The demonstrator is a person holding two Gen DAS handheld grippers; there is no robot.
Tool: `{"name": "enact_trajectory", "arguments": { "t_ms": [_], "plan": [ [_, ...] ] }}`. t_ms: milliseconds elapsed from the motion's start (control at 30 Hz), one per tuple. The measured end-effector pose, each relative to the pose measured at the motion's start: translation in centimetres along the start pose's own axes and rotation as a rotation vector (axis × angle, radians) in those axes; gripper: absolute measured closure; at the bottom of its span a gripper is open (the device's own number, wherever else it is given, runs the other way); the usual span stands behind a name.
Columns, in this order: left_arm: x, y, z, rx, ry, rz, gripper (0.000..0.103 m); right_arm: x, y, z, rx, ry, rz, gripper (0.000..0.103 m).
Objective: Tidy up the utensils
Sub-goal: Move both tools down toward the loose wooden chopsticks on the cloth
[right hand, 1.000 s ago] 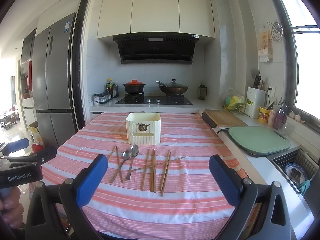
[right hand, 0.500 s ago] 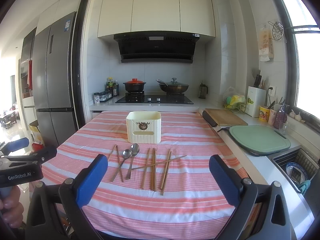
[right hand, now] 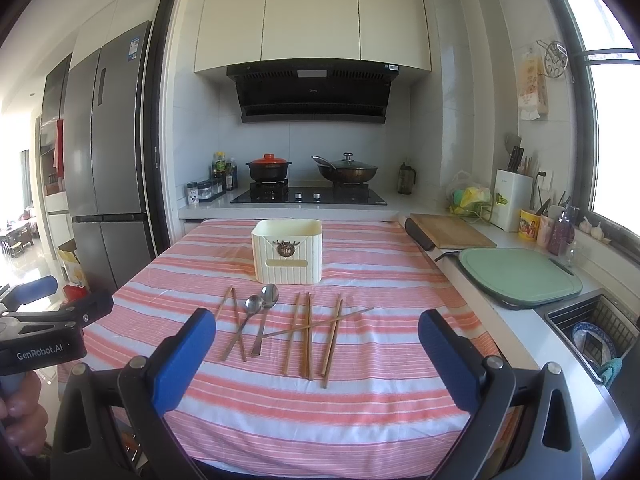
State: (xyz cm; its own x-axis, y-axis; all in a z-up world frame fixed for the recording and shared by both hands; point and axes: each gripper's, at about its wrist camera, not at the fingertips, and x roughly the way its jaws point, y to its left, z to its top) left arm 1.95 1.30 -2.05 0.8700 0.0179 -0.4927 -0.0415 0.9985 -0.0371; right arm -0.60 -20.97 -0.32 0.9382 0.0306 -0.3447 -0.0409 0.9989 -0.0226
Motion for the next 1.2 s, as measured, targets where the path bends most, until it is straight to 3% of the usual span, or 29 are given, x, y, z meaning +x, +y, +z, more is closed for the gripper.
{"name": "enact_trajectory", "arguments": {
  "t_ms": [367,667,900,1200],
  "plan": [
    [1.6,0.1,0.0,-0.002,0.04,0.021,0.0,0.8,-0.7,-0.4,0.009,0.031,-0.004,0.0],
    [5.6,1.1,-0.1,-0.021,0.131,0.055,0.0,3.3,-1.9,-0.7,0.016,0.097,-0.019,0.0],
    [10.7,2.3,0.3,-0.017,0.204,0.072,0.0,7.8,-4.9,-1.7,0.056,0.198,-0.07,0.0],
    [18.0,2.3,0.3,0.015,0.289,0.066,0.0,16.0,-7.8,-4.4,0.102,0.367,-0.071,0.0]
  ]
}}
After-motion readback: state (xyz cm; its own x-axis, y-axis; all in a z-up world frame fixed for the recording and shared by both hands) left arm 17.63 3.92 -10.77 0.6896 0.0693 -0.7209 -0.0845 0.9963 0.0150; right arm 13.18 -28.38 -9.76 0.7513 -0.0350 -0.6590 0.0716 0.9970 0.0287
